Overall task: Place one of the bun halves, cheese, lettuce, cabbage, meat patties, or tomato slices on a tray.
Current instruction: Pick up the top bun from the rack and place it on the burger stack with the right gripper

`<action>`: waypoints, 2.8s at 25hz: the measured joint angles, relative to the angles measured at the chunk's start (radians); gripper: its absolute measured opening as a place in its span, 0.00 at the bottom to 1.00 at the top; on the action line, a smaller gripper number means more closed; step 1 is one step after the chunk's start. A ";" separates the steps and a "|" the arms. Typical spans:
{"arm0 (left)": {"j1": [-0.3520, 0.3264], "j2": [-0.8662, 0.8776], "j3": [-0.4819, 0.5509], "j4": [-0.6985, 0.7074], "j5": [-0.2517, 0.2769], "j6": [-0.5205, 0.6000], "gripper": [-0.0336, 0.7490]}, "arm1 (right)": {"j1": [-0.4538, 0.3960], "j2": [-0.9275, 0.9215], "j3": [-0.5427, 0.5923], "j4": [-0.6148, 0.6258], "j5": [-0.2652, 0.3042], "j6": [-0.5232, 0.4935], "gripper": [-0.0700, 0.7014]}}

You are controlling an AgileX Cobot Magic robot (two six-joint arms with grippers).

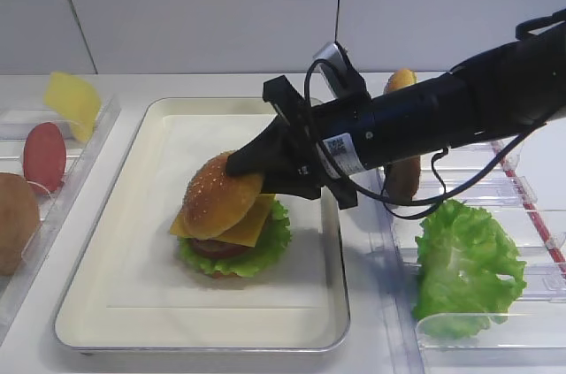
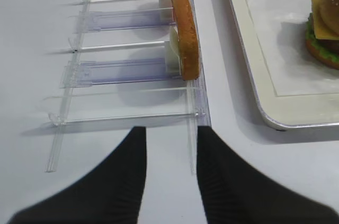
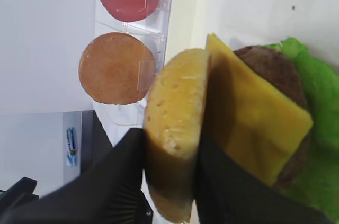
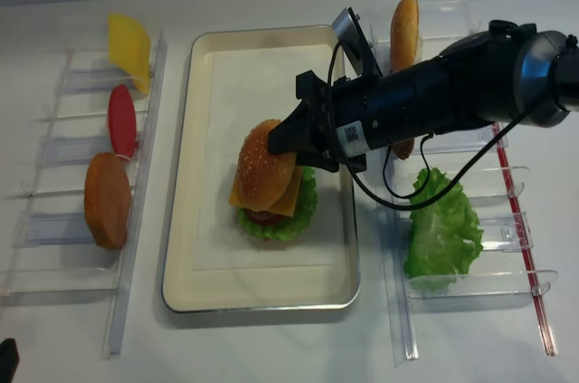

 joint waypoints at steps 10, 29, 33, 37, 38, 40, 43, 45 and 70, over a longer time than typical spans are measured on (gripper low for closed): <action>0.000 0.000 0.000 0.000 0.000 0.000 0.32 | -0.049 0.000 0.005 -0.086 -0.016 0.037 0.47; 0.000 0.000 0.000 0.000 0.000 0.000 0.32 | -0.049 0.010 0.008 -0.112 -0.037 0.064 0.63; 0.000 0.000 0.000 0.000 0.000 0.000 0.32 | -0.049 0.010 0.008 -0.120 -0.017 0.072 0.63; 0.000 0.000 0.000 0.000 0.000 0.000 0.32 | -0.049 0.010 0.008 -0.124 -0.005 0.087 0.63; 0.000 0.000 0.000 0.000 0.000 0.000 0.32 | -0.049 0.010 0.008 -0.125 0.001 0.087 0.63; 0.000 0.000 0.000 0.000 0.000 0.000 0.32 | -0.049 0.010 0.008 -0.127 0.007 0.091 0.63; 0.000 0.000 0.000 0.000 0.000 0.000 0.32 | -0.049 0.010 0.008 -0.127 0.011 0.093 0.63; 0.000 0.000 0.000 0.000 0.000 0.000 0.32 | -0.049 0.010 0.008 -0.127 0.011 0.093 0.63; 0.000 0.000 0.000 0.000 0.000 0.000 0.34 | -0.072 -0.039 -0.015 -0.295 0.061 0.251 0.63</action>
